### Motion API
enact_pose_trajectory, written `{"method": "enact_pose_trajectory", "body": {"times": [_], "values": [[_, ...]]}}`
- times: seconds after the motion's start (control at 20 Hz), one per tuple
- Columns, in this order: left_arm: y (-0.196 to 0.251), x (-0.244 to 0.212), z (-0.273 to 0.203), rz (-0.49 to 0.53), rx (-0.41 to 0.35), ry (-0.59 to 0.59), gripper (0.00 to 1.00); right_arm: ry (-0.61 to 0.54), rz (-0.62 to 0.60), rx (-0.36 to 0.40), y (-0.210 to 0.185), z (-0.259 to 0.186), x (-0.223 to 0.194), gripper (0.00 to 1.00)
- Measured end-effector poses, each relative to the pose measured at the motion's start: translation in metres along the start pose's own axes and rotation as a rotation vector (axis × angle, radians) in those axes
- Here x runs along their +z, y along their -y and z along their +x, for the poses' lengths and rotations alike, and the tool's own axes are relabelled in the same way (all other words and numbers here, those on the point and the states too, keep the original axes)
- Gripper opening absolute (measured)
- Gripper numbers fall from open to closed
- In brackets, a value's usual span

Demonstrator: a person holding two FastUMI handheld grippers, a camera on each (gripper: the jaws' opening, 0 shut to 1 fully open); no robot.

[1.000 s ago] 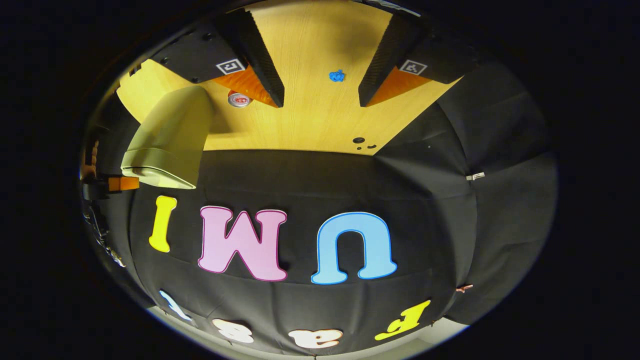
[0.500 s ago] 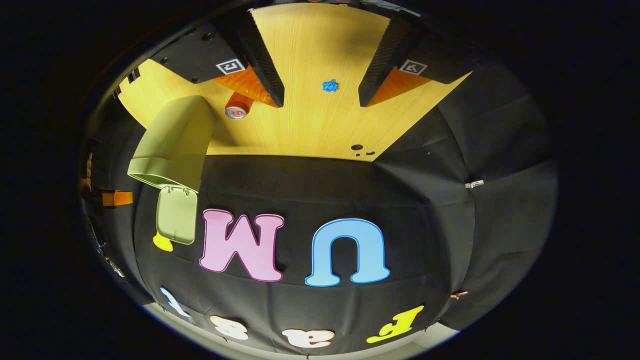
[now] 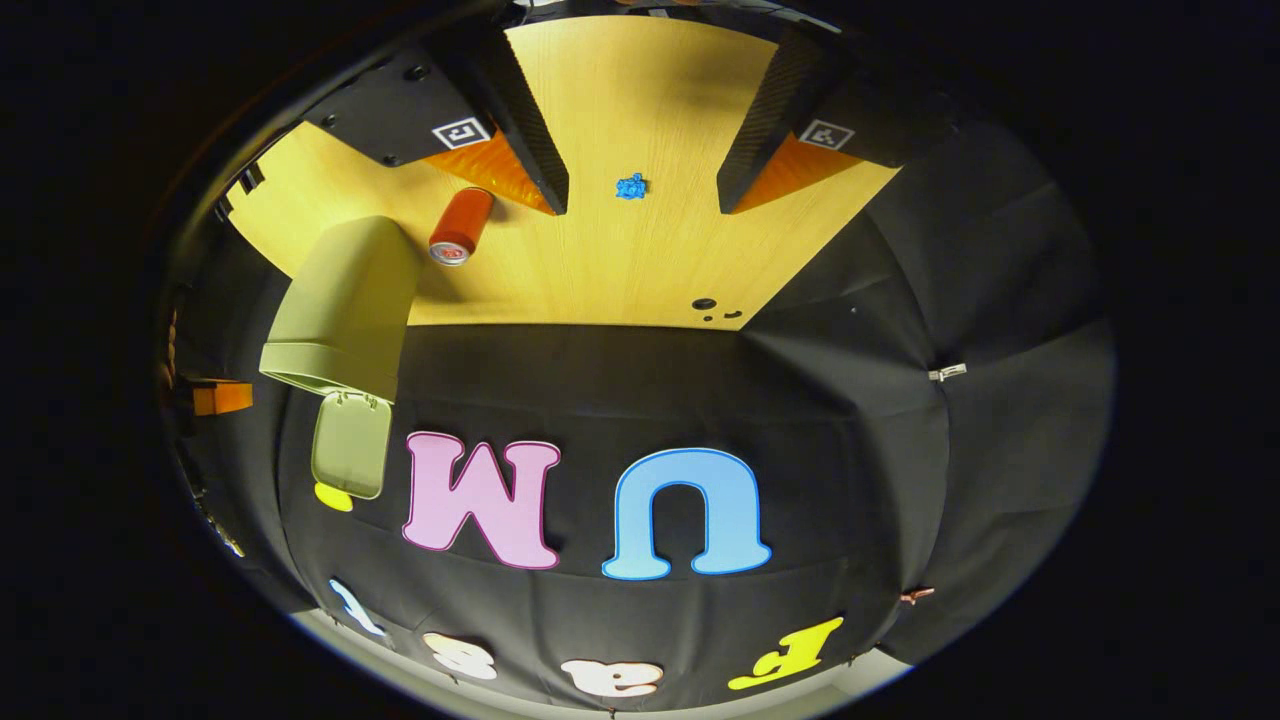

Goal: Press the lid of the desktop garbage bin to open it, pick up the crumpled paper on the desktop and throw it into the bin, then pick up the pop can on the desktop and drop it into the bin, and finally close the garbage bin lid.

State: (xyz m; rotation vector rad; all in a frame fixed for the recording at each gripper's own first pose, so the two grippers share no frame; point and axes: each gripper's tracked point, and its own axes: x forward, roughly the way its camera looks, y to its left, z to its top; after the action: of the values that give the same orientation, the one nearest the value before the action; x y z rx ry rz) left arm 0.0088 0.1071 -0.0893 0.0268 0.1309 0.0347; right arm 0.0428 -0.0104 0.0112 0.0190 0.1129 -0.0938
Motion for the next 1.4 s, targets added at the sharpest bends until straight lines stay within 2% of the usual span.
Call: {"method": "enact_pose_trajectory", "body": {"times": [0.05,0.15,0.2,0.25,0.3,0.35,0.4,0.45,0.65,0.95,1.3,1.4], "values": [[-0.002,-0.003,0.001,-0.001,-0.002,0.0,0.96,-0.005,0.008,0.002,-0.003,-0.002,-0.003,0.11],[-0.003,-0.005,0.006,-0.007,-0.011,-0.003,0.96,-0.014,0.022,0.008,-0.007,-0.006,-0.011,0.36],[-0.005,-0.005,0.01,-0.01,-0.013,-0.007,0.96,-0.019,0.024,0.011,-0.009,-0.005,-0.014,0.56],[-0.005,-0.008,0.014,-0.012,-0.014,-0.011,0.96,-0.023,0.027,0.025,-0.013,-0.007,-0.017,0.58],[-0.007,-0.01,0.02,-0.013,-0.011,-0.019,0.92,-0.027,0.026,0.034,-0.016,-0.009,-0.021,0.63],[-0.007,-0.014,0.026,-0.015,-0.008,-0.027,0.96,-0.03,0.021,0.036,-0.015,-0.012,-0.025,0.77],[-0.008,-0.017,0.033,-0.017,-0.005,-0.038,0.96,-0.033,0.018,0.037,-0.015,-0.01,-0.03,0.87],[-0.01,-0.021,0.041,-0.017,0.002,-0.05,0.96,-0.041,0.017,0.041,-0.015,-0.013,-0.033,1.0],[-0.011,-0.04,0.077,-0.006,0.026,-0.099,0.96,-0.102,0.01,0.06,-0.013,-0.01,-0.054,0.99],[-0.011,-0.077,0.133,-0.051,0.05,-0.214,0.96,-0.207,-0.008,0.085,-0.004,-0.001,-0.083,0.99],[0.006,-0.116,0.191,-0.083,0.048,-0.322,0.96,-0.312,-0.02,0.135,-0.009,0.003,-0.111,0.99],[0.011,-0.122,0.2,-0.089,0.052,-0.336,0.93,-0.323,-0.018,0.153,-0.012,0.004,-0.112,1.0]]}}
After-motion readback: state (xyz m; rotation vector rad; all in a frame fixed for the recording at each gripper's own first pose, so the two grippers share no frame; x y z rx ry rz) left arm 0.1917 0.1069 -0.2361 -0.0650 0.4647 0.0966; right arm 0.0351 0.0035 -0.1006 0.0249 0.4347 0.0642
